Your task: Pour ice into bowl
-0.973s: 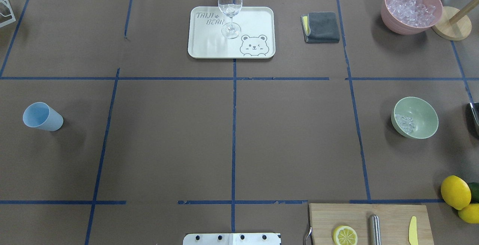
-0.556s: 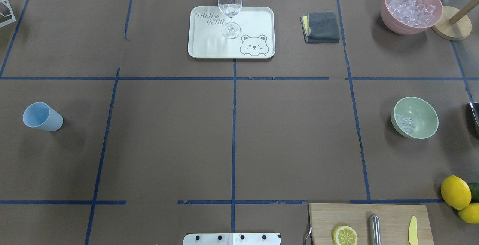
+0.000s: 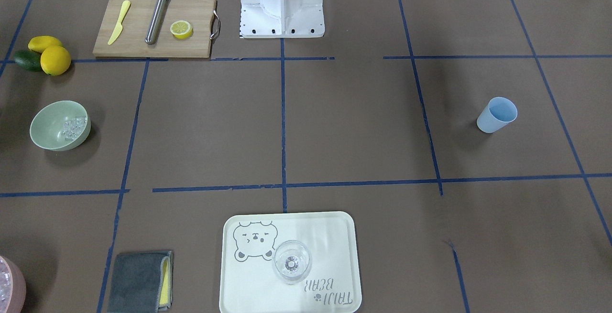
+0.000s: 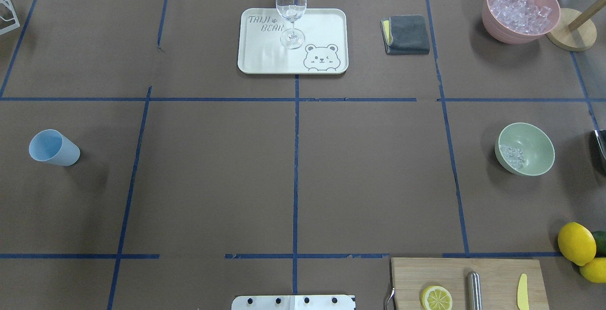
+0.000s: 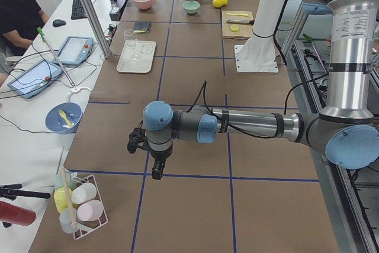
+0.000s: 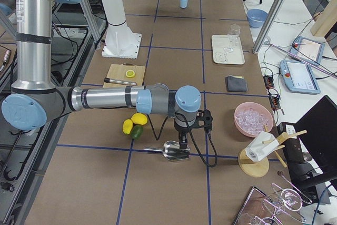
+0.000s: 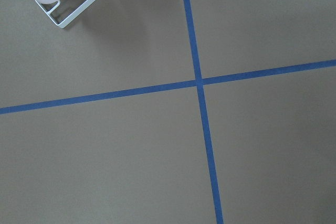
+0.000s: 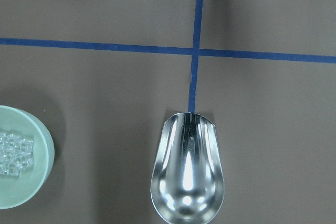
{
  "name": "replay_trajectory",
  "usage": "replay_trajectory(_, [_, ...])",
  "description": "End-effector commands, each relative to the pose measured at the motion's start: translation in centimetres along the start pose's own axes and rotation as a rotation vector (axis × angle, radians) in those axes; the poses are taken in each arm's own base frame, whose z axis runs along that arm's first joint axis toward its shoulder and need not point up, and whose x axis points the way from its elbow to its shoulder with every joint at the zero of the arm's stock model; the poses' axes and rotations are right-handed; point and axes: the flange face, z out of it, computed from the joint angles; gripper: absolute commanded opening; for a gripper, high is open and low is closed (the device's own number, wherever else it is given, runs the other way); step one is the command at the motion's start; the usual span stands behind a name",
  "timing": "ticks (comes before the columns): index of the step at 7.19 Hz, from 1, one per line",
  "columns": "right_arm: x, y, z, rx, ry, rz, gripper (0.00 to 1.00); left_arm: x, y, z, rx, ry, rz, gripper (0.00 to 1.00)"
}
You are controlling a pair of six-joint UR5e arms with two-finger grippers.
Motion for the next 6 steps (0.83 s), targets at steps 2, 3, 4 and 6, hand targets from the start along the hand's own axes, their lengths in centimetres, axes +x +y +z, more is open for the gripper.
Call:
replay_trajectory(2, [1.1,0.5,-1.0,0.024,-0.033,0.035,1.00,-0.4,-0.2,0.5,-0.006,0.001,-0.004,1.00])
replay_trajectory(3, [1.3,0.6,-0.8,0.022,-0.033,0.037,1.00,-0.4,-0.2,0.4,-0.005,0.001,-0.005,1.00])
replay_trajectory(4, [1.9,0.6,-0.3,0.011,-0.036,0.050,1.00,-0.4,-0.2,0.5,-0.006,0.001,-0.004,1.00])
replay_trajectory(6, [2.4,0.7,0.2,0.000,-0.037,0.060,1.00,-0.4,-0.2,0.5,-0.005,0.001,-0.003,1.00])
